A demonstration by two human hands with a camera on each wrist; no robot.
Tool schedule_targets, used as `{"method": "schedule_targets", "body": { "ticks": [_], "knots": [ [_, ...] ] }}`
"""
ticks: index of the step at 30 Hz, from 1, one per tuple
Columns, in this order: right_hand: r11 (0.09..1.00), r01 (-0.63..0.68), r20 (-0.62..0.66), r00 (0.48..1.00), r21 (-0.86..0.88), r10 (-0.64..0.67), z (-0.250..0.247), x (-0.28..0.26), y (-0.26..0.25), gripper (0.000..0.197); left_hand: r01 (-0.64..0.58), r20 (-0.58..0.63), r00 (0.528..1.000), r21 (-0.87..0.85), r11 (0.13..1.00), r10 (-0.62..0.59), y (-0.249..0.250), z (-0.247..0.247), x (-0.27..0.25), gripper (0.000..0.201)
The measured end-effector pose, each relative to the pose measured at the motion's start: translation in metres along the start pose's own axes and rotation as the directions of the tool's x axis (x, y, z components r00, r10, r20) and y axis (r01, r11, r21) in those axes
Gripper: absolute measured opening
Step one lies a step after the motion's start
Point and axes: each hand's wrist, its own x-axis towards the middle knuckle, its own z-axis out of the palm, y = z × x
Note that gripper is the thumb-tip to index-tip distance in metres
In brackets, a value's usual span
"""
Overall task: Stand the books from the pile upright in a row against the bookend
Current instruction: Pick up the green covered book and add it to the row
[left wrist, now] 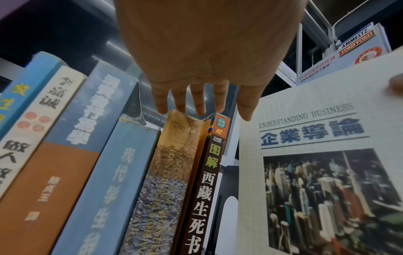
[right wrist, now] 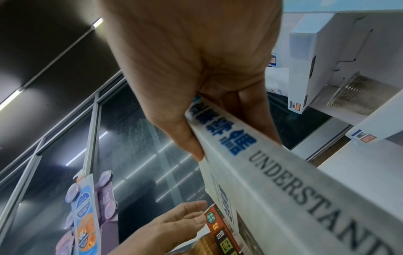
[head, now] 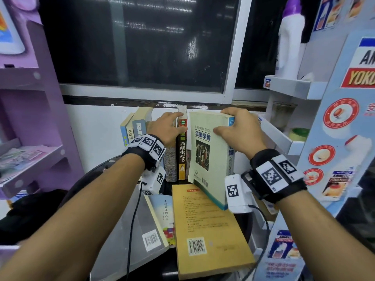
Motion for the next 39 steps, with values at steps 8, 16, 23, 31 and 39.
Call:
{"method": "schedule_targets", "body": {
  "ticks": [8,16,23,31,39],
  "knots": [
    [0.999,-0.012,-0.081,0.997,-0.046,0.008,0.024,0.031,0.006,0.035,-0.039,0.014,0.999,0.032,0.999,0.039,-0.005,0.008,0.015,0.056],
    [0.998,-0.060,-0.125,0.990,-0.017,0.057,0.057,0.061,0.018,0.038,-0.026,-0.001,1.000,-0.060,0.998,0.026,-0.017,0.016,0.024,0.044],
    [0.999,-0.038,-0.135,0.990,-0.023,0.035,0.093,0.079,0.028,0.047,-0.070,-0.010,0.998,-0.205,0.976,0.069,-0.033,0.017,0.031,0.051],
    [0.999,-0.045,-0.153,0.987,0.012,0.046,0.120,0.096,0.034,0.045,-0.162,-0.063,0.986,-0.158,0.974,0.153,-0.041,0.021,0.031,0.059],
    [1.000,-0.001,-0.124,0.992,0.026,0.004,0.140,0.099,0.039,0.045,-0.203,-0.075,0.978,-0.090,0.975,0.197,-0.041,0.021,0.029,0.057]
  ]
}}
